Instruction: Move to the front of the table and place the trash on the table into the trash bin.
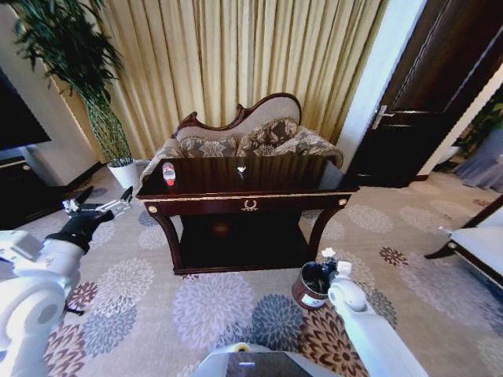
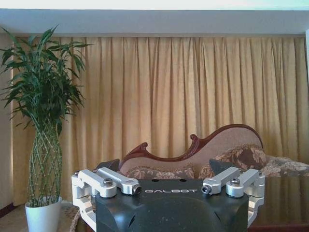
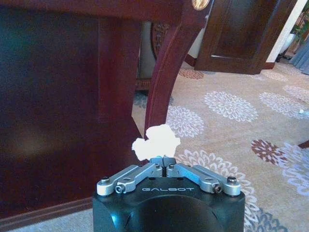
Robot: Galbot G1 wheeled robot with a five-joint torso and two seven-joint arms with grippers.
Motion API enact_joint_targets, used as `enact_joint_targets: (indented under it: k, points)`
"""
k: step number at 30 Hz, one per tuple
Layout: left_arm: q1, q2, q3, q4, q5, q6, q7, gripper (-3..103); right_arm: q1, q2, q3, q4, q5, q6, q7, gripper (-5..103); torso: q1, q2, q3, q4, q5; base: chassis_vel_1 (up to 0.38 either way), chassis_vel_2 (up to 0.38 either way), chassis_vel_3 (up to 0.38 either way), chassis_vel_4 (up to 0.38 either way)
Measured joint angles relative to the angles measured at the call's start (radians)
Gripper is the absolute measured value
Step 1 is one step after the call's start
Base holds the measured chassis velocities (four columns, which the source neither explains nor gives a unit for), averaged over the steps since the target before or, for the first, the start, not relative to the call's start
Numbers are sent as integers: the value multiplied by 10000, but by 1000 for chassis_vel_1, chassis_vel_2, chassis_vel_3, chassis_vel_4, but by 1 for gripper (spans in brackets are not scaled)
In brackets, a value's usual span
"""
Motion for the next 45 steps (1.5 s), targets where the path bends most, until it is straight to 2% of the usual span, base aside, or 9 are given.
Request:
enact_joint_targets:
  k: [2, 11, 15, 17, 22, 23, 29, 41, 45]
  points:
    - [25, -12, 0, -28, 4, -1, 0, 100, 85, 39, -32, -178, -111, 0, -30, -2, 0, -1, 0, 0, -1, 0, 0, 0, 0]
    - [88, -150, 52, -228, 66, 12, -54, 100, 193, 32, 153, -425, -462, 160, -120, 36, 0, 0, 0, -2, -1, 0, 0, 0, 0]
    - [85, -195, 141, -294, 102, 21, -66, 100, 157, -58, 192, -224, -403, 249, -93, 41, 0, -1, 0, -4, -2, 0, 0, 0, 0]
    - [73, -223, 177, -338, 117, 27, -71, 100, 128, -164, 195, 144, -188, 278, -5, 57, 1, 0, 0, -3, -2, 0, 0, 0, 0]
    - [76, -264, 182, -372, 120, 33, -79, 100, 92, -339, 200, 681, 304, 207, 180, 68, 1, 0, 0, -2, -3, 0, 0, 0, 0]
    - [82, -280, 171, -372, 118, 35, -79, 100, 61, -415, 234, 851, 460, 160, 237, 79, 1, 0, 0, -1, -2, 0, 0, 0, 0]
    - [141, -296, 18, -378, 54, 35, -98, 100, -281, -750, 578, 1964, 843, 720, 124, 98, 1, 0, 0, -2, 0, 0, 0, 0, 0]
    - [214, -327, -2, -379, 39, -6, -99, 100, -1415, -2059, 1137, 6505, 2047, 1306, -17, 100, 1, 0, -1, -1, -3, 0, 0, 0, 0]
    - [187, -305, 68, -379, 58, -8, -94, 100, -1917, -2211, 1255, 7753, 1943, 1308, -709, 100, 1, 0, -1, -3, -3, 0, 0, 0, 0]
